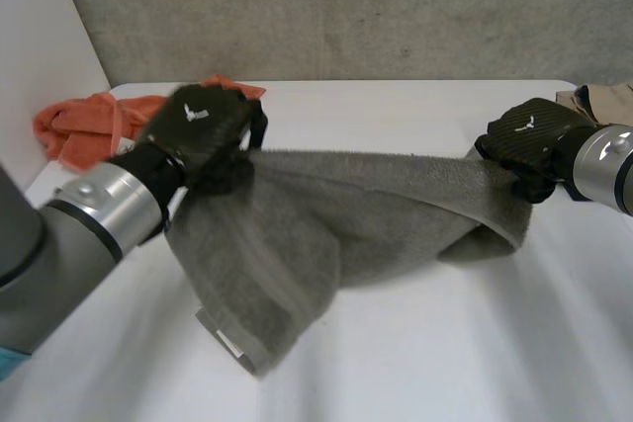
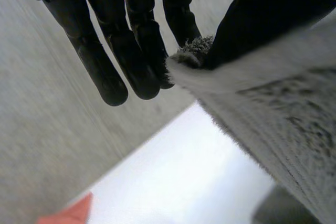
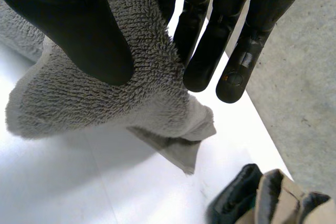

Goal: Fold the laundry.

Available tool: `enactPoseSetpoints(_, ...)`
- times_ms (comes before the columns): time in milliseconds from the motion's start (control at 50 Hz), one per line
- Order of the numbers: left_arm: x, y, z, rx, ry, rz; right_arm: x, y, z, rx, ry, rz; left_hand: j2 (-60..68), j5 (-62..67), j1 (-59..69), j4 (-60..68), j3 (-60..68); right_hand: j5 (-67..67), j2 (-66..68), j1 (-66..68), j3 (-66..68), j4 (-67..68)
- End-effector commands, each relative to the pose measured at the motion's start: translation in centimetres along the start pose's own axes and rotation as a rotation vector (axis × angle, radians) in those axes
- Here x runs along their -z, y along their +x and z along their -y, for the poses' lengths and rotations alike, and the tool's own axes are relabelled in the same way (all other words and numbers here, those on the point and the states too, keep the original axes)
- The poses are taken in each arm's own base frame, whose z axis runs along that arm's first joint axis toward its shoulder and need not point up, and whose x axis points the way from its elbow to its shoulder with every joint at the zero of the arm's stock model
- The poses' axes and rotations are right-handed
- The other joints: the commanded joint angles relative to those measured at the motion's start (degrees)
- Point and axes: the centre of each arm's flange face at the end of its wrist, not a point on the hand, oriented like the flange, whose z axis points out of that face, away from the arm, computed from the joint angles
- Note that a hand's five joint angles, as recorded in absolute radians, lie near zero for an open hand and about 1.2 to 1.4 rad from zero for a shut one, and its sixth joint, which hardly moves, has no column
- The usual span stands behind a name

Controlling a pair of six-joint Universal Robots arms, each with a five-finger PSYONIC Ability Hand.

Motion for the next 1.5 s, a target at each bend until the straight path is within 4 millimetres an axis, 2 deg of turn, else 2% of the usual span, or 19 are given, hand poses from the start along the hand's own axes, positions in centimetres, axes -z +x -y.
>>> enactPoseSetpoints(20, -2.8, 0.8, -5.7, 0.053, -0.148, -0.048, -3.1, -1.4, -1.8, 0.101, -0.023, 0.044, 11.5, 13.7, 15.7, 11.3, 11.8, 13.6, 12.6, 23.6, 12.1, 12.0)
enactPoseSetpoints(40, -3.7, 1.0, -6.6, 0.058, -0.166, -0.055, -4.5, -1.9, -2.9, 0.144, -0.036, 0.063, 11.5, 13.7, 15.7, 11.3, 11.8, 13.6, 12.6, 23.6, 12.1, 12.0)
enactPoseSetpoints(100, -5.3, 1.2, -8.3, 0.064, -0.196, -0.06, -6.5, -3.0, -4.3, 0.231, -0.052, 0.096, 11.5, 13.7, 15.7, 11.3, 11.8, 13.6, 12.6, 23.6, 12.1, 12.0)
enactPoseSetpoints(180, -6.7, 1.2, -9.4, 0.056, -0.214, -0.025, -10.2, -5.0, -5.8, 0.397, -0.015, 0.108, 11.5, 13.7, 15.7, 11.3, 11.8, 12.2, 11.1, 22.1, 10.7, 10.5)
enactPoseSetpoints(220, -7.1, 1.0, -9.6, 0.053, -0.216, -0.007, -11.1, -5.9, -5.7, 0.433, 0.02, 0.095, 11.5, 13.7, 15.7, 11.3, 11.8, -8.8, -9.8, 1.2, -10.2, -10.4)
enactPoseSetpoints(240, -7.3, 0.8, -9.7, 0.05, -0.218, 0.007, -11.6, -6.7, -5.3, 0.446, 0.054, 0.072, 11.5, 13.7, 15.7, 11.3, 11.8, -26.4, -27.4, -16.4, -27.8, -28.0)
enactPoseSetpoints(300, -7.4, 0.7, -9.7, 0.05, -0.218, 0.013, -11.9, -7.3, -5.1, 0.421, 0.087, 0.042, 11.5, 13.7, 15.7, 11.3, 11.8, -37.3, -38.3, -27.3, -38.7, -38.9)
enactPoseSetpoints(320, -7.3, 0.7, -9.8, 0.051, -0.22, 0.016, -11.7, -7.4, -5.1, 0.363, 0.094, 0.031, 11.5, 13.7, 15.7, 11.3, 11.8, -54.9, -56.0, -45.0, -56.4, -56.6)
enactPoseSetpoints(340, -7.2, 0.7, -9.7, 0.051, -0.22, 0.016, -11.4, -7.1, -4.9, 0.32, 0.099, 0.02, 11.5, 13.7, 15.7, 11.3, 11.8, -56.4, -57.4, -46.4, -57.9, -58.0)
enactPoseSetpoints(440, -6.8, 0.9, -9.8, 0.053, -0.231, 0.015, -7.3, -3.8, -1.8, -0.069, 0.178, -0.053, 11.5, 13.7, 15.7, 11.3, 11.8, -56.4, -57.4, -46.4, -57.9, -58.0)
enactPoseSetpoints(480, -6.6, 0.8, -9.7, 0.053, -0.231, 0.018, -6.3, -2.6, -1.9, -0.183, 0.182, -0.069, 11.5, 13.7, 15.7, 11.3, 11.8, -56.4, -57.4, -46.4, -57.9, -58.0)
enactPoseSetpoints(520, -6.4, 0.7, -9.0, 0.05, -0.218, 0.02, -5.4, -0.6, -3.1, -0.341, 0.157, -0.113, 11.5, 13.7, 15.7, 11.3, 11.8, -56.4, -57.4, -46.4, -57.9, -58.0)
enactPoseSetpoints(600, -6.4, 0.7, -8.7, 0.047, -0.208, 0.022, -3.9, 0.9, -5.0, -0.527, 0.101, -0.148, 11.5, 13.7, 15.7, 11.3, 11.8, -56.4, -57.4, -46.4, -57.9, -58.0)
enactPoseSetpoints(660, -6.3, 0.7, -8.6, 0.047, -0.206, 0.021, -2.8, 0.7, -5.9, -0.586, 0.039, -0.131, 11.5, 13.7, 15.7, 11.3, 11.8, -56.4, -57.4, -46.4, -57.9, -58.0)
enactPoseSetpoints(780, -6.3, 0.7, -8.5, 0.046, -0.204, 0.021, -1.2, -0.9, -9.8, -0.7, -0.158, -0.075, 11.5, 13.7, 15.7, 11.3, 11.8, -56.4, -57.4, -46.4, -57.9, -58.0)
enactPoseSetpoints(900, -6.3, 0.7, -8.5, 0.047, -0.206, 0.021, -1.4, -2.4, -11.0, -0.699, -0.172, -0.053, 11.5, 13.7, 15.7, 11.3, 11.8, -46.1, -47.1, -36.1, -47.5, -47.7)
enactPoseSetpoints(1060, -6.2, 0.6, -8.3, 0.046, -0.203, 0.023, -3.9, -3.3, -13.3, -0.686, -0.156, -0.078, 11.5, 13.7, 15.7, 11.3, 11.8, -38.7, -39.7, -28.7, -40.1, -40.3)
enactPoseSetpoints(1280, -6.0, 0.8, -8.5, 0.049, -0.212, 0.019, -5.7, -3.1, -14.3, -0.668, -0.143, -0.114, 11.5, 13.7, 15.7, 11.3, 11.8, -28.7, -29.8, -18.8, -30.2, -30.4)
enactPoseSetpoints(1500, -5.5, 0.8, -7.7, 0.045, -0.198, 0.019, -6.8, -2.3, -14.2, -0.644, -0.1, -0.146, 11.5, 13.7, 15.7, 11.3, 11.8, -1.3, -2.4, 8.6, -2.8, -3.0)
